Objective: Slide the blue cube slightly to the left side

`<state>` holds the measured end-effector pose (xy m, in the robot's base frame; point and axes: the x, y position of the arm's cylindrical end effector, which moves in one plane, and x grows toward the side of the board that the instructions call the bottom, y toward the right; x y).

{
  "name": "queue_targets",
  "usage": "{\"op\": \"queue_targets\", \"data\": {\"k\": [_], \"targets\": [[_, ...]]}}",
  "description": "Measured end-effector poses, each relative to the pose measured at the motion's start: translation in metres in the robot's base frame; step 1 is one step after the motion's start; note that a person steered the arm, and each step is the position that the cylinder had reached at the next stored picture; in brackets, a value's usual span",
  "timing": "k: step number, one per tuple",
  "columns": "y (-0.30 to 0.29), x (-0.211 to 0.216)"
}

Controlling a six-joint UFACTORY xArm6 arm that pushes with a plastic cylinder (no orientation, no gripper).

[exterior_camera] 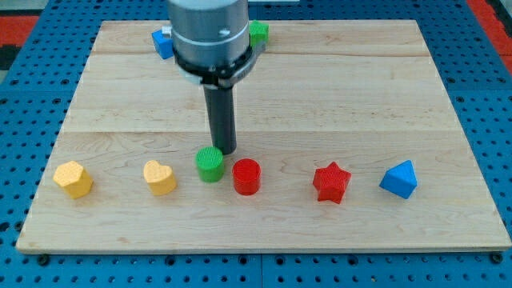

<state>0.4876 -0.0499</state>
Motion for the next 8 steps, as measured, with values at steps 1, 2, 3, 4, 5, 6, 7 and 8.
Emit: {"op": "queue_targets", "data": {"k": [1, 2, 3, 4, 5, 6, 7, 8], "targets": [[-0.007, 0.008], [-0.005, -0.039], [0.003, -0.113], [0.006, -0.193], [-0.039, -0.238], [-0.046, -0.247], [-0.067, -0.244], [-0.067, -0.246]]}}
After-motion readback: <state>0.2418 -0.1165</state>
